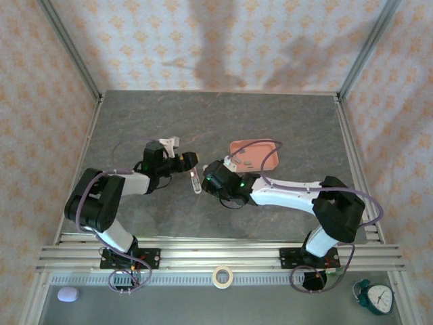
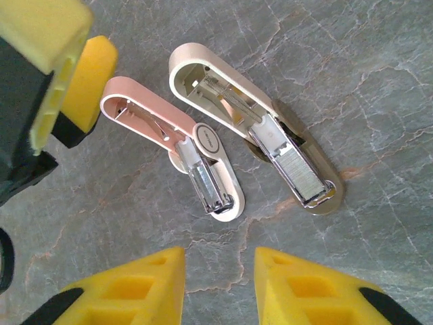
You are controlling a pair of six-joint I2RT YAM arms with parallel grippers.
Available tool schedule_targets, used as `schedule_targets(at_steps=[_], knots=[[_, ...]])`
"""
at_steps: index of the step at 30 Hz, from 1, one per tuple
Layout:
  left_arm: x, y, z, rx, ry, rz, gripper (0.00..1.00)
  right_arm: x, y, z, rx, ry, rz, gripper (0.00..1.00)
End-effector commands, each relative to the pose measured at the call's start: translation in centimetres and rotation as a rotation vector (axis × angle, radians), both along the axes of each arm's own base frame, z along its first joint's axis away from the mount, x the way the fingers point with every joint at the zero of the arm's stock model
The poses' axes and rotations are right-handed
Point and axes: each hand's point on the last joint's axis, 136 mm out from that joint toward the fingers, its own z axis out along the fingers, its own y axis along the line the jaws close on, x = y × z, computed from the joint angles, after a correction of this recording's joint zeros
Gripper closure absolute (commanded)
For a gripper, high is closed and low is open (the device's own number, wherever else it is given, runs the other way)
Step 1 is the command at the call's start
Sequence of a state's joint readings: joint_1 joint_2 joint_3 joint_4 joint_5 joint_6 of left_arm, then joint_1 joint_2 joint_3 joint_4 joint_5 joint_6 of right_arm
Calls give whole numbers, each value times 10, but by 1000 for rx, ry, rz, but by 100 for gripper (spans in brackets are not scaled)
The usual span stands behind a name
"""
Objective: Load the staples into the stapler
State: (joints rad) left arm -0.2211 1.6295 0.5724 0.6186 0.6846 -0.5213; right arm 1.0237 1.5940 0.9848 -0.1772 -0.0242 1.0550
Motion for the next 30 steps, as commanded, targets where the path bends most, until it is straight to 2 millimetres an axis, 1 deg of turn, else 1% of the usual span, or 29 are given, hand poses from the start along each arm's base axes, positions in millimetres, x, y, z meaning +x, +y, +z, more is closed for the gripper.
schedule_targets(at_steps=[1,8,12,15,16,22,30], knots=[[3,-9,7,-14,-60,-45,31,3,-5,4,9,-10,-23,68],[-3,-19,5,-67,-73,-96,34,3,-6,1,-3,-9,-20,68],[-7,-27,10,-134,-83,-121,38,4,-7,3,-2,-13,-20,68],[-10,-28,9,-161,-83,-126,41,4,-8,3,-9,-13,-19,68],[-10,-30,15,-177,-111,-131,42,3,-8,3,-10,-12,-19,68],[-17,-27,21,-200,-144,-124,46,2,-8,-1,-22,-7,-11,67],[-34,-24,21,-154,-153,-148,48,2,-4,-2,-25,0,4,68]])
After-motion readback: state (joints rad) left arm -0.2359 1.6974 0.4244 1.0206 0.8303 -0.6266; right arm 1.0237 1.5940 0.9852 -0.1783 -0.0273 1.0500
